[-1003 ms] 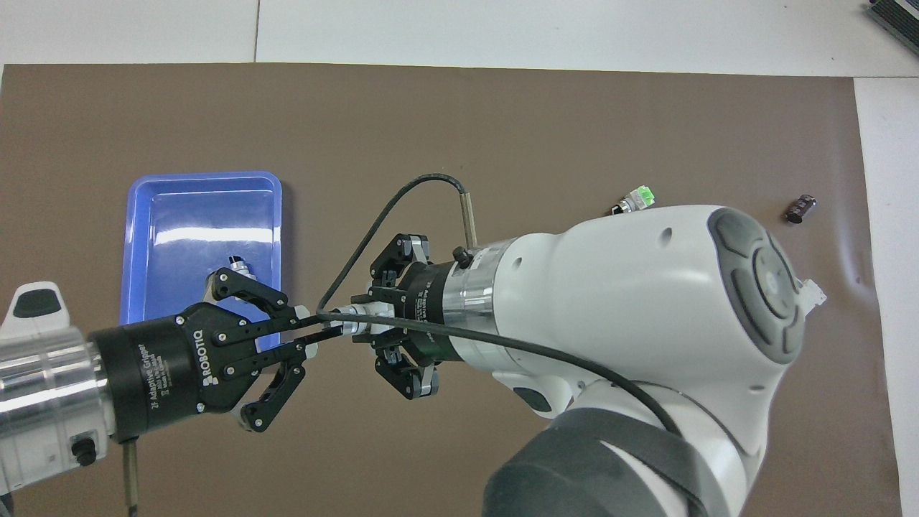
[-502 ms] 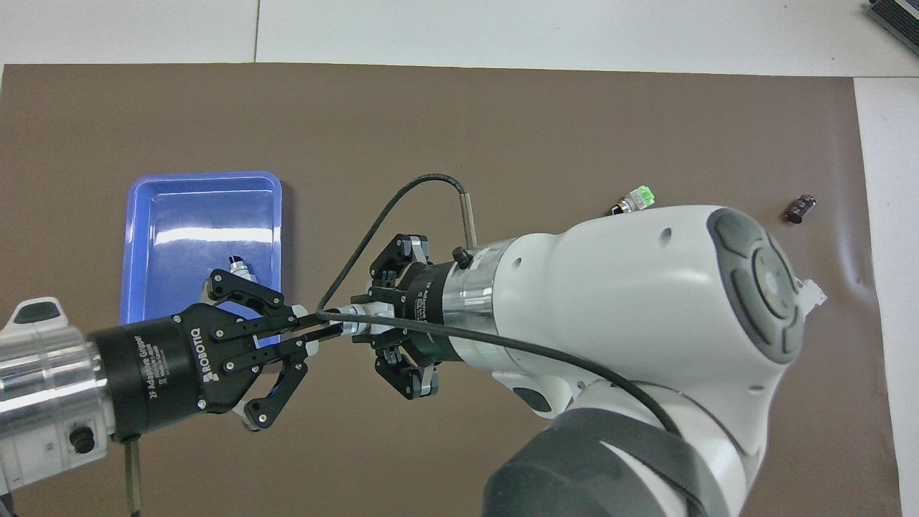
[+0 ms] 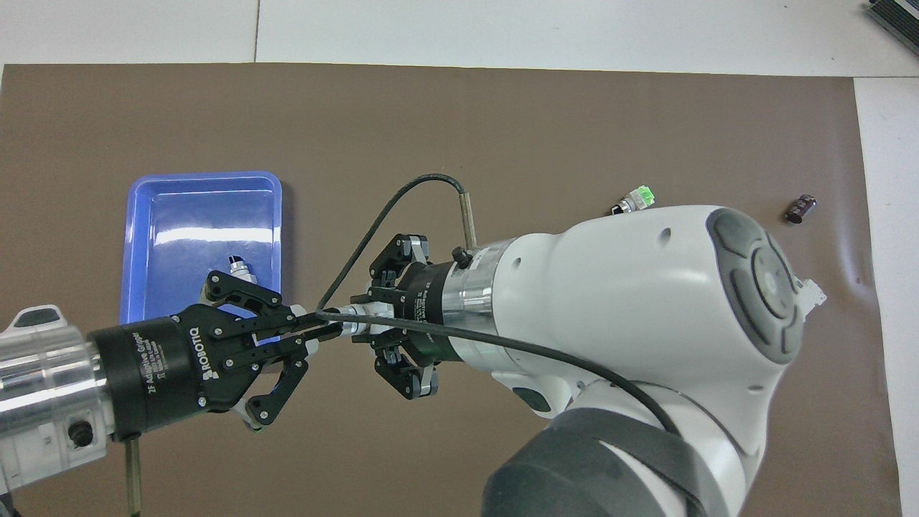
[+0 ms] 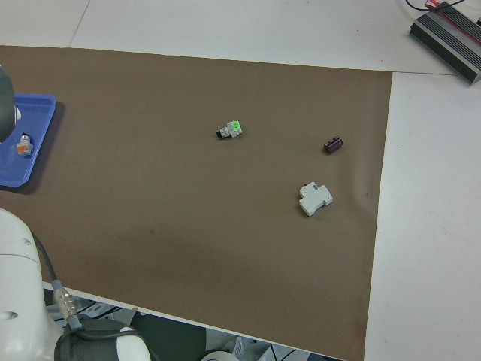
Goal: Turn and place switch with both arms
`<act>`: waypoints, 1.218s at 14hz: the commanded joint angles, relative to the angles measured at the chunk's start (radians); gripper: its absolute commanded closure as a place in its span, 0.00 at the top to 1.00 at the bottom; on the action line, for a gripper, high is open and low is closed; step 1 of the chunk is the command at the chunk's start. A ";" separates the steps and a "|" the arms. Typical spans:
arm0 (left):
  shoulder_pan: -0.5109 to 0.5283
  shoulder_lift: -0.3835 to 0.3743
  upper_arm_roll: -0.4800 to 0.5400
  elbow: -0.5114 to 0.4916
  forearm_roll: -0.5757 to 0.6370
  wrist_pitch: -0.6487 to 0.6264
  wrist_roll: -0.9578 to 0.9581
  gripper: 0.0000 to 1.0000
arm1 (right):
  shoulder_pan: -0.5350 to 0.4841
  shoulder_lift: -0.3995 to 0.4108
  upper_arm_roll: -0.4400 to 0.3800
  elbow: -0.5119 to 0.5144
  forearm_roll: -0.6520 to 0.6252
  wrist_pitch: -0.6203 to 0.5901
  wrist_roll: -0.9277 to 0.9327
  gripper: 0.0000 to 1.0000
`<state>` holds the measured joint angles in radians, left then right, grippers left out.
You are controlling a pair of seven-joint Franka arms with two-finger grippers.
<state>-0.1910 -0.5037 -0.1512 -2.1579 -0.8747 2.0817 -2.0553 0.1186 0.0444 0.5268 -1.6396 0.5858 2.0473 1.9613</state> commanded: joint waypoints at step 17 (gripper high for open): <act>0.058 0.016 -0.001 -0.020 0.048 0.046 0.098 0.00 | -0.103 -0.132 -0.008 -0.020 -0.073 -0.251 -0.274 1.00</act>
<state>-0.1560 -0.4962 -0.1496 -2.1648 -0.8415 2.1002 -2.0062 0.0710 -0.0204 0.5167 -1.6335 0.5213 1.8440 1.7589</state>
